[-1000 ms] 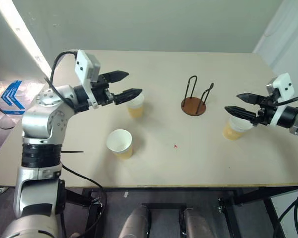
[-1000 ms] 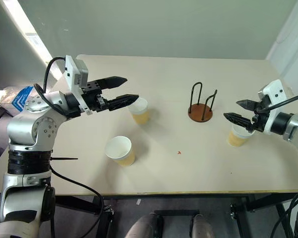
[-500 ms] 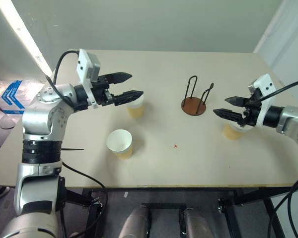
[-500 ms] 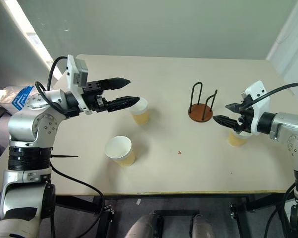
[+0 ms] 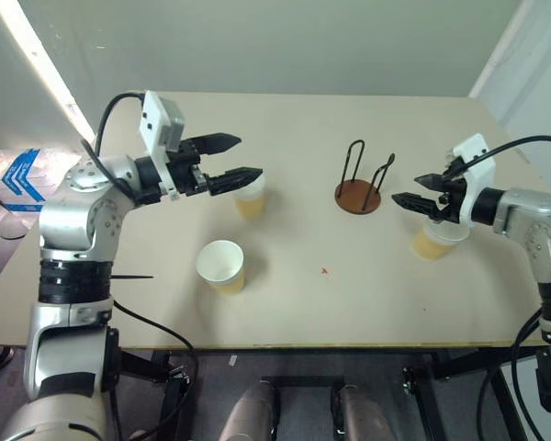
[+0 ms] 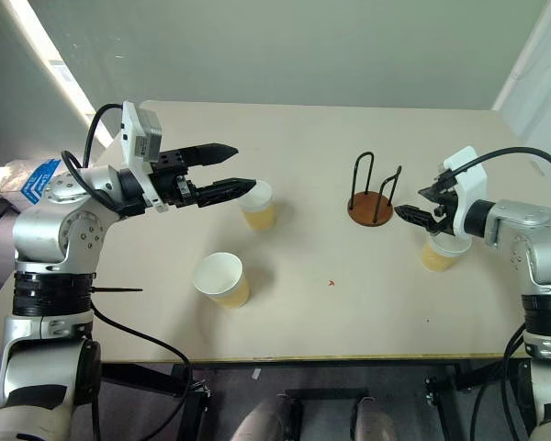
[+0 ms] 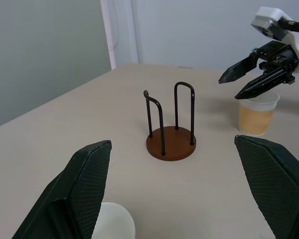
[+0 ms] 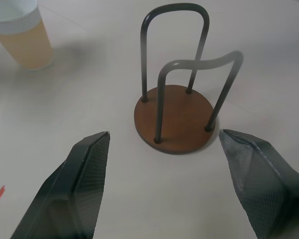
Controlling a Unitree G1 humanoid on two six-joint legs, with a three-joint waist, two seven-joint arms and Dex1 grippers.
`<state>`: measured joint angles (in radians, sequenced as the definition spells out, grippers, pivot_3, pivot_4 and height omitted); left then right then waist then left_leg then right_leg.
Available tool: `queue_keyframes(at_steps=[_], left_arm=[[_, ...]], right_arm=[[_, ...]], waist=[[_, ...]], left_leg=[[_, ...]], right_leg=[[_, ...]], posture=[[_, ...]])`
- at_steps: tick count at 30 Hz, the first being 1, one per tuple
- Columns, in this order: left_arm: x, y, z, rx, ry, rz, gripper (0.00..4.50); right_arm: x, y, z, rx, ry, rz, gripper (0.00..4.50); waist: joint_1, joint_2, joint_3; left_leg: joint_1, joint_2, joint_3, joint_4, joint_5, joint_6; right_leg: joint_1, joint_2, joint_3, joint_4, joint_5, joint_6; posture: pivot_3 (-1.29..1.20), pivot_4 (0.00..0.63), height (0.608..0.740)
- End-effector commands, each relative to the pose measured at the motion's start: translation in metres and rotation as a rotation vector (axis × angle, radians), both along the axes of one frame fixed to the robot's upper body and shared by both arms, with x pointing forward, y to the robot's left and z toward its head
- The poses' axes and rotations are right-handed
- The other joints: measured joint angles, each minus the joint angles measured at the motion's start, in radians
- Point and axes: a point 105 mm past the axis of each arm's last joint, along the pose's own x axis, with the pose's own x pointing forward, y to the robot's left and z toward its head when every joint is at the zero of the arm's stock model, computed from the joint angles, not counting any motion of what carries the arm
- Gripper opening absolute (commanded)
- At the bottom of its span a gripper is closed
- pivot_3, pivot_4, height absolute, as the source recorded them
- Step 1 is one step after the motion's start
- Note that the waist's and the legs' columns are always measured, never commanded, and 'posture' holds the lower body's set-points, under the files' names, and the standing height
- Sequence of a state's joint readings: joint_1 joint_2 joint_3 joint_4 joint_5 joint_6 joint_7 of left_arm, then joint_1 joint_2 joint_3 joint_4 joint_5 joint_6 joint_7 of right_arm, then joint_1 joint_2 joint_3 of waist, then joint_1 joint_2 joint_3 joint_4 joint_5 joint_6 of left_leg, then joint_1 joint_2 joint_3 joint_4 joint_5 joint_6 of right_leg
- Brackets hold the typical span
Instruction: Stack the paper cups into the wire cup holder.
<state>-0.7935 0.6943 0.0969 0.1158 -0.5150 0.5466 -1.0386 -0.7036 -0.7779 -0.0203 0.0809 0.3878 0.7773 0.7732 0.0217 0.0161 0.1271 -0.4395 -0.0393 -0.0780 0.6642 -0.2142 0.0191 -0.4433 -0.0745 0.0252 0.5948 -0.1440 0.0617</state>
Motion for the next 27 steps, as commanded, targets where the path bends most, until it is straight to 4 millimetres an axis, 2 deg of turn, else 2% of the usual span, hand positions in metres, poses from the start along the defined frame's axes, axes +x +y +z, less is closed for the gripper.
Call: queue_keyframes(at_steps=[1, 15, 26, 27], left_arm=[[-0.005, 0.005, 0.013, 0.016, -0.067, 0.026, 4.33], [-0.008, 0.010, 0.014, 0.011, -0.074, 0.063, 4.33], [-0.009, 0.009, 0.015, 0.007, -0.077, 0.065, 4.33], [-0.009, 0.009, 0.015, 0.006, -0.077, 0.064, 4.36]], right_arm=[[0.006, 0.005, 0.014, -0.014, -0.058, 0.023, 3.71], [0.040, 0.021, -0.006, 0.009, -0.032, 0.010, 3.71], [0.058, 0.039, 0.000, 0.079, -0.062, -0.010, 3.71], [0.059, 0.041, 0.000, 0.082, -0.063, -0.009, 3.53]], waist=[[0.000, 0.000, 0.000], [0.001, 0.000, 0.000], [0.000, 0.000, 0.000], [0.001, 0.000, 0.000]], left_leg=[[0.000, 0.000, 0.000, 0.000, 0.000, 0.000], [-0.001, 0.000, 0.000, 0.000, -0.002, -0.002], [-0.002, 0.000, 0.000, 0.000, -0.003, -0.003], [-0.002, 0.000, 0.000, 0.000, -0.003, -0.003]], right_leg=[[0.000, 0.000, 0.000, 0.000, 0.000, 0.000], [-0.002, 0.000, 0.000, 0.001, 0.000, -0.002], [-0.005, 0.000, 0.000, 0.004, 0.000, -0.003], [-0.005, 0.000, 0.000, 0.005, 0.000, -0.003]], posture=[[0.00, 0.150, 0.740], [0.00, 0.150, 0.740], [0.00, 0.150, 0.740], [0.00, 0.150, 0.740]])
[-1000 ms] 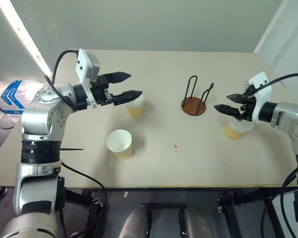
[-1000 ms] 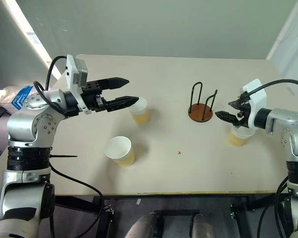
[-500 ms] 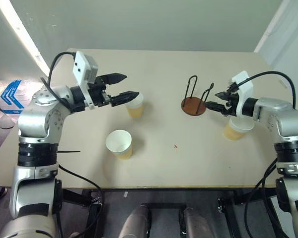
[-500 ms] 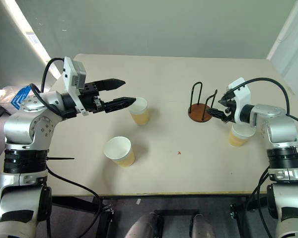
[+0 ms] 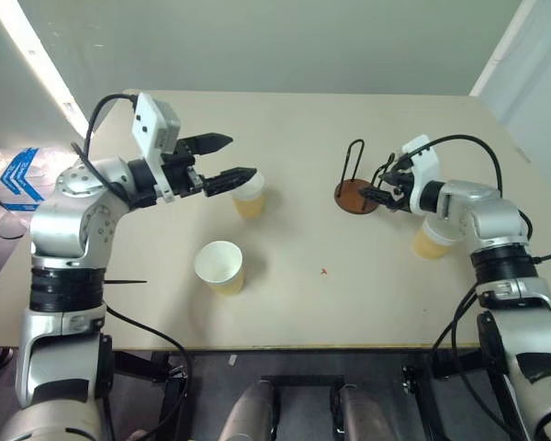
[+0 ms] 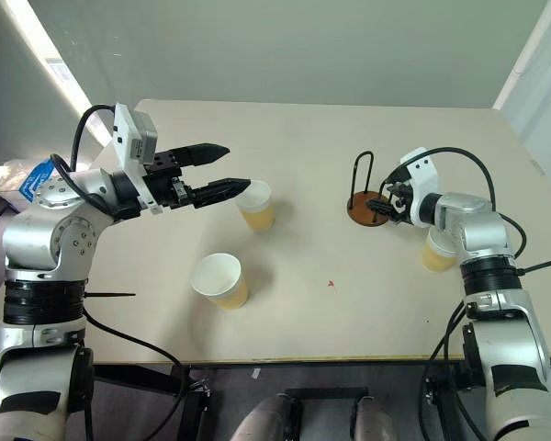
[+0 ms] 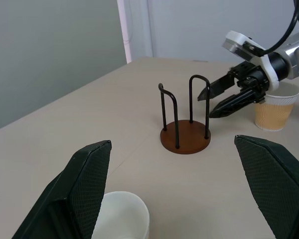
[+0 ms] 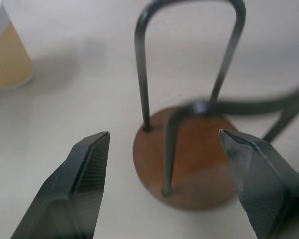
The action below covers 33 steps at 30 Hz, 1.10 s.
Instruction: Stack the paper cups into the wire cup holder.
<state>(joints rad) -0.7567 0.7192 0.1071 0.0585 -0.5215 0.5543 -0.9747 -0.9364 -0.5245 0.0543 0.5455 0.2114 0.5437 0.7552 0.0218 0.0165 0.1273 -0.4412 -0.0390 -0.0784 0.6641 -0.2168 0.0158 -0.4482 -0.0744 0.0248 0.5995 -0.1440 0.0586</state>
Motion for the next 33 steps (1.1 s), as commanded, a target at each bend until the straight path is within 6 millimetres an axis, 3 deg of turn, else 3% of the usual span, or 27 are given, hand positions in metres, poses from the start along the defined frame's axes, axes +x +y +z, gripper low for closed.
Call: queue_keyframes(at_steps=[1, 11, 18, 26, 33], left_arm=[[-0.006, 0.002, 0.014, -0.008, -0.056, -0.001, 4.37], [-0.007, 0.002, 0.013, -0.012, -0.048, -0.003, 4.37], [-0.016, -0.008, 0.008, -0.021, 0.001, -0.075, 4.37], [-0.053, -0.012, -0.002, 0.099, 0.092, -0.265, 4.37], [-0.067, -0.015, -0.009, 0.153, 0.132, -0.336, 4.37]], right_arm=[[0.005, 0.001, 0.022, 0.025, -0.076, -0.014, 3.31], [-0.001, -0.001, 0.024, 0.038, -0.069, 0.009, 0.05], [-0.021, 0.006, 0.033, 0.052, -0.078, 0.101, 0.05], [-0.084, 0.025, 0.052, -0.037, -0.110, 0.320, 0.05], [-0.124, 0.037, 0.042, -0.118, -0.079, 0.435, 0.05]], waist=[[0.001, 0.000, 0.000], [0.001, 0.000, 0.000], [0.000, 0.000, 0.000], [-0.002, 0.000, 0.000], [-0.002, 0.000, 0.000]], left_leg=[[0.000, 0.000, 0.000, 0.000, 0.000, 0.000], [0.000, 0.000, 0.000, 0.000, 0.000, -0.002], [-0.001, 0.000, 0.000, 0.000, 0.000, -0.003], [-0.003, 0.001, 0.000, 0.000, 0.001, -0.003], [-0.003, 0.001, -0.001, 0.000, 0.002, -0.004]], right_leg=[[0.000, 0.000, 0.000, 0.001, -0.001, -0.001], [-0.002, 0.000, 0.000, 0.005, -0.002, -0.004], [-0.003, 0.000, -0.001, 0.007, -0.004, -0.006], [-0.005, 0.000, -0.002, 0.007, -0.004, -0.006], [-0.004, 0.000, -0.002, 0.008, -0.005, -0.006]], posture=[[0.00, 0.150, 0.740], [0.00, 0.150, 0.740], [0.00, 0.150, 0.740], [0.00, 0.150, 0.740], [0.00, 0.150, 0.740]])
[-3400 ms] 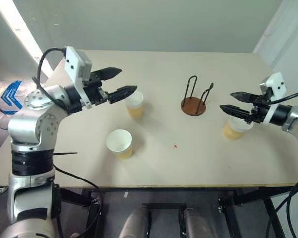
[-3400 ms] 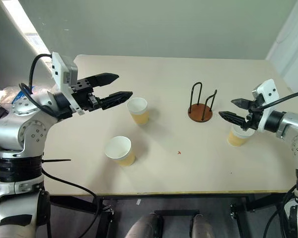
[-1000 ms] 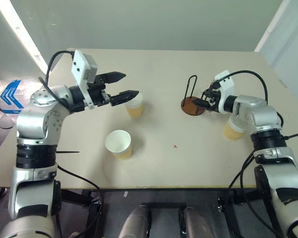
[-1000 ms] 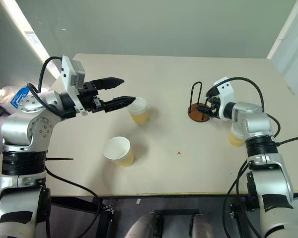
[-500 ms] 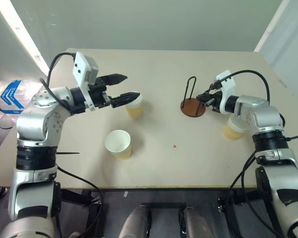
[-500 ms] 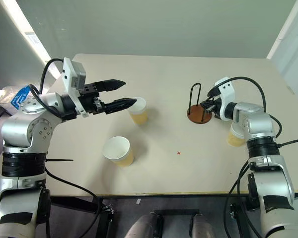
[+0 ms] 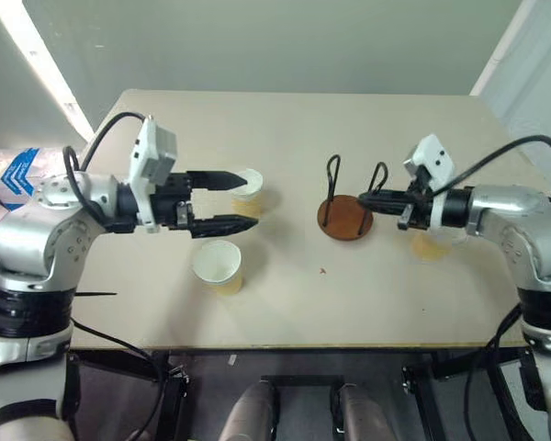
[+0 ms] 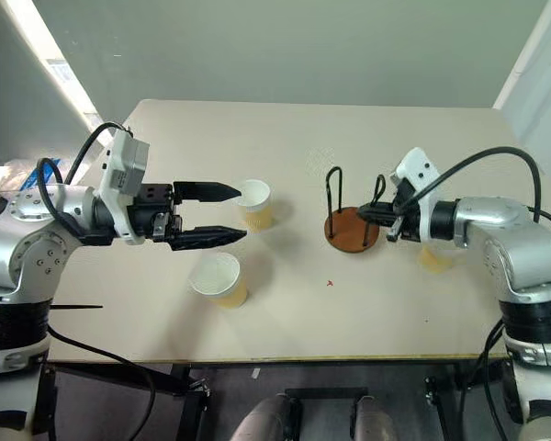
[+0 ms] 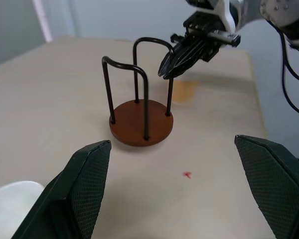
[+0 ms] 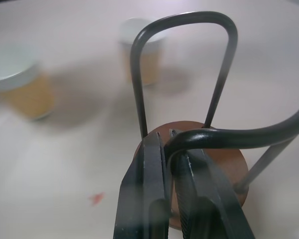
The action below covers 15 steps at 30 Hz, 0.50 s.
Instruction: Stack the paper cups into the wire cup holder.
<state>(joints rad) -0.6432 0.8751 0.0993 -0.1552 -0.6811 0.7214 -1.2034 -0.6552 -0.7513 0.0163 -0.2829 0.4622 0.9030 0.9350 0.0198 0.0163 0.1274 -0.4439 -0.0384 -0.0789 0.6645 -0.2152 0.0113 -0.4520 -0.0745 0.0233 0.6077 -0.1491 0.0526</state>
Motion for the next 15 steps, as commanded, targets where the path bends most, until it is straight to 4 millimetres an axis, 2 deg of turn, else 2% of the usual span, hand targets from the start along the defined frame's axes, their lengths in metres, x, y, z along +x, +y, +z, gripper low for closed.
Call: queue_keyframes(at_steps=[1, 6, 15], left_arm=[[-0.010, -0.005, 0.005, 0.018, -0.016, -0.054, 4.37], [-0.014, -0.008, 0.002, 0.032, -0.005, -0.079, 4.37], [-0.014, -0.008, 0.002, 0.046, 0.001, -0.078, 4.37]], right_arm=[[-0.018, 0.007, 0.009, -0.023, -0.047, 0.059, 0.05], [-0.028, 0.011, -0.001, -0.045, -0.027, 0.090, 0.05], [-0.031, 0.020, -0.020, -0.049, 0.014, 0.122, 0.05]], waist=[[0.000, 0.000, 0.000], [-0.003, 0.000, 0.000], [-0.006, 0.000, 0.000]], left_leg=[[0.000, 0.000, 0.000, 0.000, 0.000, 0.000], [0.000, 0.000, 0.000, 0.000, 0.000, 0.001], [0.001, 0.000, 0.000, 0.000, 0.002, 0.006]], right_leg=[[0.000, 0.000, 0.000, 0.000, 0.000, 0.000], [0.000, 0.000, 0.001, 0.001, 0.000, 0.000], [0.000, 0.000, 0.001, 0.002, 0.002, -0.001]], posture=[[0.00, 0.150, 0.740], [0.00, 0.150, 0.740], [0.00, 0.150, 0.740]])
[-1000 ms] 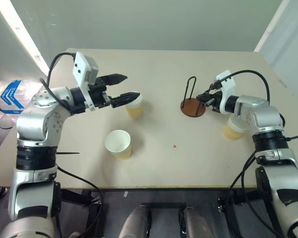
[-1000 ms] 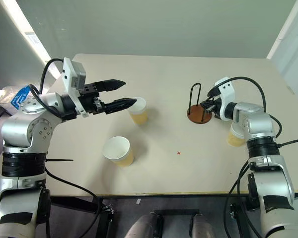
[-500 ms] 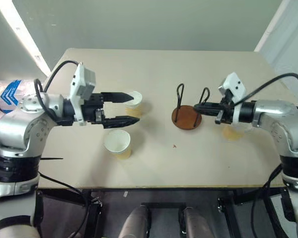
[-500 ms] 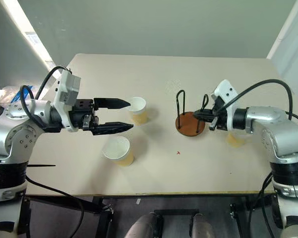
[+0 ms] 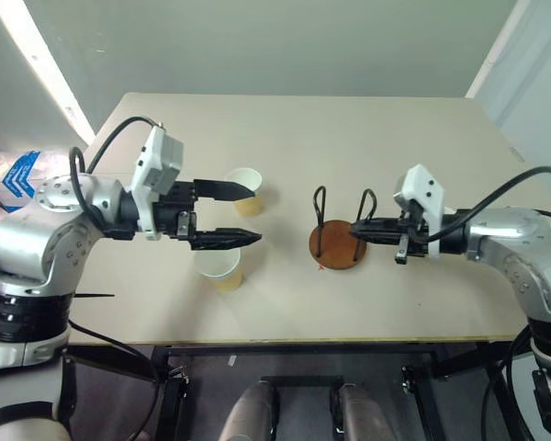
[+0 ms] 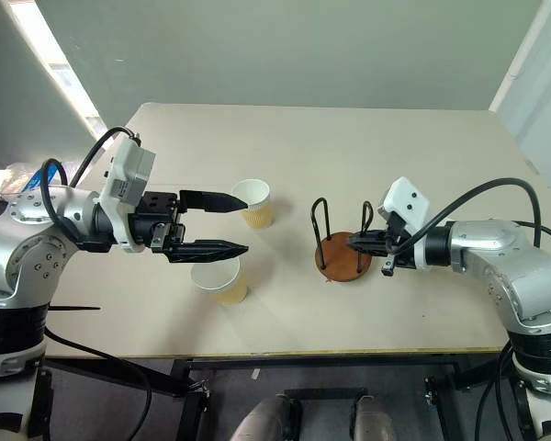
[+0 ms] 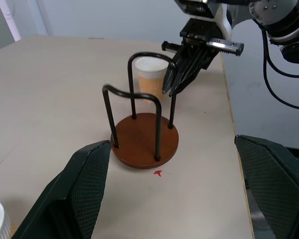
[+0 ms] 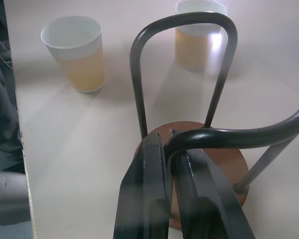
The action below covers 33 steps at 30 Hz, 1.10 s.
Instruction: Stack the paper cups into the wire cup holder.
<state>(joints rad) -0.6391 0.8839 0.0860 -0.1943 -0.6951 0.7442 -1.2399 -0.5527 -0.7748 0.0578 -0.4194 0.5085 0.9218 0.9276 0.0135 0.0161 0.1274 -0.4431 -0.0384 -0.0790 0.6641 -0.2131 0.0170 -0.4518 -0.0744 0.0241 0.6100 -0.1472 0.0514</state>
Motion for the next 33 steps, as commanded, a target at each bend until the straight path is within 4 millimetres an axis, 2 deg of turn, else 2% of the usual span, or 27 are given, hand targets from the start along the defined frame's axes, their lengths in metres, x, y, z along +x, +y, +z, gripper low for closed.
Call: queue_keyframes(at_steps=[1, 10, 15, 19, 26, 31, 33], left_arm=[[-0.004, -0.001, 0.004, 0.021, -0.018, -0.015, 4.37], [-0.006, -0.002, 0.002, 0.040, -0.017, -0.025, 4.37], [-0.008, -0.002, 0.000, 0.052, -0.017, -0.030, 4.37], [-0.008, -0.004, -0.001, 0.066, -0.019, -0.033, 4.37], [-0.013, -0.005, -0.007, 0.104, -0.022, -0.040, 4.37], [-0.016, 0.000, -0.008, 0.151, -0.044, -0.032, 4.37], [-0.019, 0.004, -0.008, 0.190, -0.068, -0.027, 4.37]], right_arm=[[-0.005, 0.008, 0.001, -0.001, -0.035, 0.041, 0.05], [-0.007, 0.021, -0.017, -0.006, -0.003, 0.086, 0.05], [-0.005, 0.017, -0.031, -0.046, 0.016, 0.073, 0.05], [-0.004, 0.011, -0.039, -0.082, 0.028, 0.058, 1.14], [-0.002, -0.013, -0.043, -0.111, 0.033, -0.038, 3.62], [-0.007, -0.029, -0.035, -0.089, 0.041, -0.082, 3.62], [-0.012, -0.041, -0.024, -0.056, 0.045, -0.110, 3.62]], waist=[[0.000, 0.000, 0.000], [-0.001, 0.000, 0.000], [-0.001, 0.000, 0.000], [-0.001, -0.001, 0.000], [-0.002, -0.001, 0.000], [-0.002, -0.001, 0.000], [-0.001, -0.001, 0.000]], left_leg=[[0.000, 0.000, 0.000, 0.000, 0.003, 0.006], [0.000, 0.000, 0.000, -0.001, 0.004, 0.003], [-0.001, 0.000, 0.000, 0.000, 0.003, 0.003], [-0.001, 0.000, 0.000, 0.000, 0.003, 0.003], [0.000, 0.000, 0.000, 0.000, 0.000, 0.003], [-0.001, 0.000, 0.000, 0.000, 0.000, 0.003], [-0.001, 0.000, 0.000, 0.000, -0.004, -0.003]], right_leg=[[0.000, 0.000, 0.000, 0.000, 0.000, 0.000], [0.000, 0.000, 0.000, -0.001, -0.001, 0.002], [0.000, 0.000, 0.000, -0.002, -0.002, 0.002], [0.000, 0.000, 0.000, -0.002, -0.002, 0.002], [0.000, 0.000, 0.000, -0.002, -0.002, 0.002], [0.000, 0.000, 0.000, -0.002, -0.002, 0.002], [0.000, 0.000, 0.000, -0.002, -0.002, 0.002]], posture=[[0.00, 0.150, 0.740], [0.00, 0.150, 0.740], [0.00, 0.150, 0.740], [0.00, 0.150, 0.740], [0.00, 0.150, 0.740], [0.00, 0.150, 0.740], [0.00, 0.150, 0.740]])
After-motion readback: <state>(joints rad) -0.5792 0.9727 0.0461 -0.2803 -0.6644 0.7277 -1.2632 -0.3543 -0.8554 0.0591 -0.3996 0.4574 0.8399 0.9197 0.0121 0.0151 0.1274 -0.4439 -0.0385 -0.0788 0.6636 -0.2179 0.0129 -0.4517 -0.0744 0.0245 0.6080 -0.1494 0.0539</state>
